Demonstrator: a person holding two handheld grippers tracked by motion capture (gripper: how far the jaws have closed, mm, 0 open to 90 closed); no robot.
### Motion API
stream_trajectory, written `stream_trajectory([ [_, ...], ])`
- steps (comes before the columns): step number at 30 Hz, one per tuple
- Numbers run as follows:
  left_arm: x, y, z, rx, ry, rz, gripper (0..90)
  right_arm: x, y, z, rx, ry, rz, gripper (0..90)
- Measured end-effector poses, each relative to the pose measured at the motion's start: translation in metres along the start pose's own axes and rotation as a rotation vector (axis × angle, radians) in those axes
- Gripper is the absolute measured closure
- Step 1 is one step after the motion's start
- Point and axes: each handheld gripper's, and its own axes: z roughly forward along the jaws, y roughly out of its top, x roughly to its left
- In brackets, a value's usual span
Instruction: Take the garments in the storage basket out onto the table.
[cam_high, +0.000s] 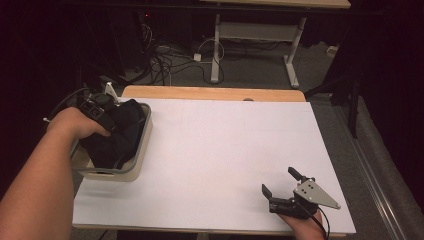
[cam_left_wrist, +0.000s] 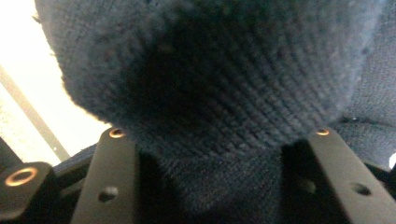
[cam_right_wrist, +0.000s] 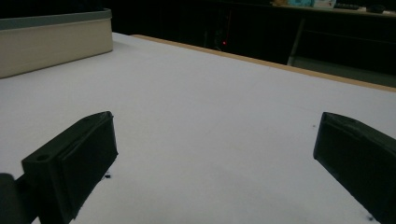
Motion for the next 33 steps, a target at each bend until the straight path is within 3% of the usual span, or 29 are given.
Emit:
stream_trajectory([
  [5,-0.005,0.000,-0.006,-0.002,0.020,0.011,50.3,0.000,-0.001,0.000,0.004,0.000,0.001,0.3],
  [19,-0.019,0.001,-0.019,0.030,0.024,0.007,50.3,-0.002,-0.002,0.002,0.005,0.000,0.001,0.3],
  [23,-0.026,0.004,-0.026,0.042,0.006,0.019,50.4,-0.002,-0.002,0.001,0.005,-0.003,0.005,0.3],
  [33,-0.050,0.020,-0.045,0.037,0.013,0.052,50.3,-0.002,-0.002,0.001,0.004,-0.004,0.006,0.3],
])
